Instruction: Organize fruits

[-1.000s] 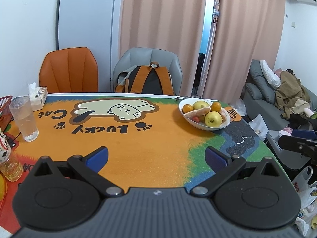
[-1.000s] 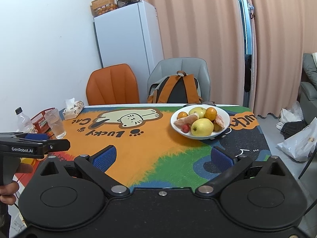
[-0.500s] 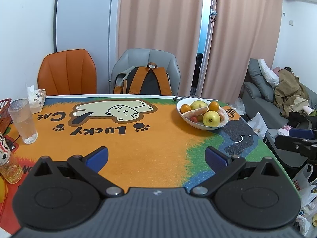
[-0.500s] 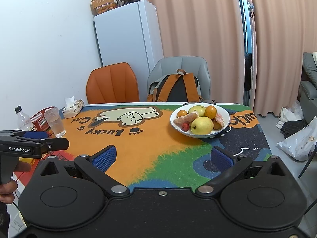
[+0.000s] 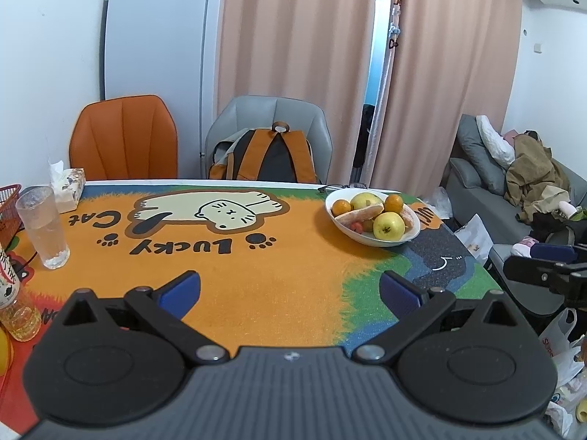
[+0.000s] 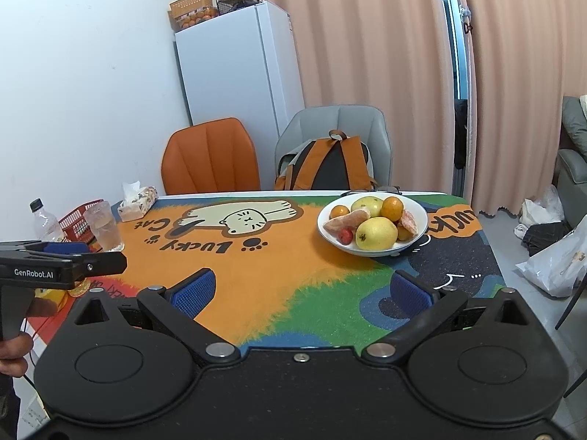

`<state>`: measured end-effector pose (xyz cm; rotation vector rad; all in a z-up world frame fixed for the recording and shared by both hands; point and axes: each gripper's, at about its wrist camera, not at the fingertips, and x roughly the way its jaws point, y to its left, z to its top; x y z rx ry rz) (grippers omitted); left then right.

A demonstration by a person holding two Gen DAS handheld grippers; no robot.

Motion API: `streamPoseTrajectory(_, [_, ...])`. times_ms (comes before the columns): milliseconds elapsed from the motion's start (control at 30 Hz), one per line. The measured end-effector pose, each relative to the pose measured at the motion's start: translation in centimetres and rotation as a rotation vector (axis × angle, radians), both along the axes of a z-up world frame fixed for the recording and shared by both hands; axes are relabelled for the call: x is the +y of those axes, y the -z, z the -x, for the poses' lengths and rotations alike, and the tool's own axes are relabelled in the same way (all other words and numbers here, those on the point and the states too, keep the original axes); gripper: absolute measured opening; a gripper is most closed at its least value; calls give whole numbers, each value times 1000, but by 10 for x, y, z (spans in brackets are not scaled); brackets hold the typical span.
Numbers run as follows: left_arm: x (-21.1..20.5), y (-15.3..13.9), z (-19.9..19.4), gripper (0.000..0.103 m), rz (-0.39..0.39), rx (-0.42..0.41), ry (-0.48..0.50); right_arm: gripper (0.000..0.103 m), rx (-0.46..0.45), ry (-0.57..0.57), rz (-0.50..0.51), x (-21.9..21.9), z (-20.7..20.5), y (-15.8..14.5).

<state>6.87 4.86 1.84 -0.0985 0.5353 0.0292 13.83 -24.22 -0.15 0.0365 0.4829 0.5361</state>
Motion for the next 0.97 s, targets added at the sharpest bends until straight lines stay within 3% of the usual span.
streamPoseTrajectory(967, [3, 10, -5, 103, 11, 28, 2, 103, 34, -6, -7, 5, -9, 14])
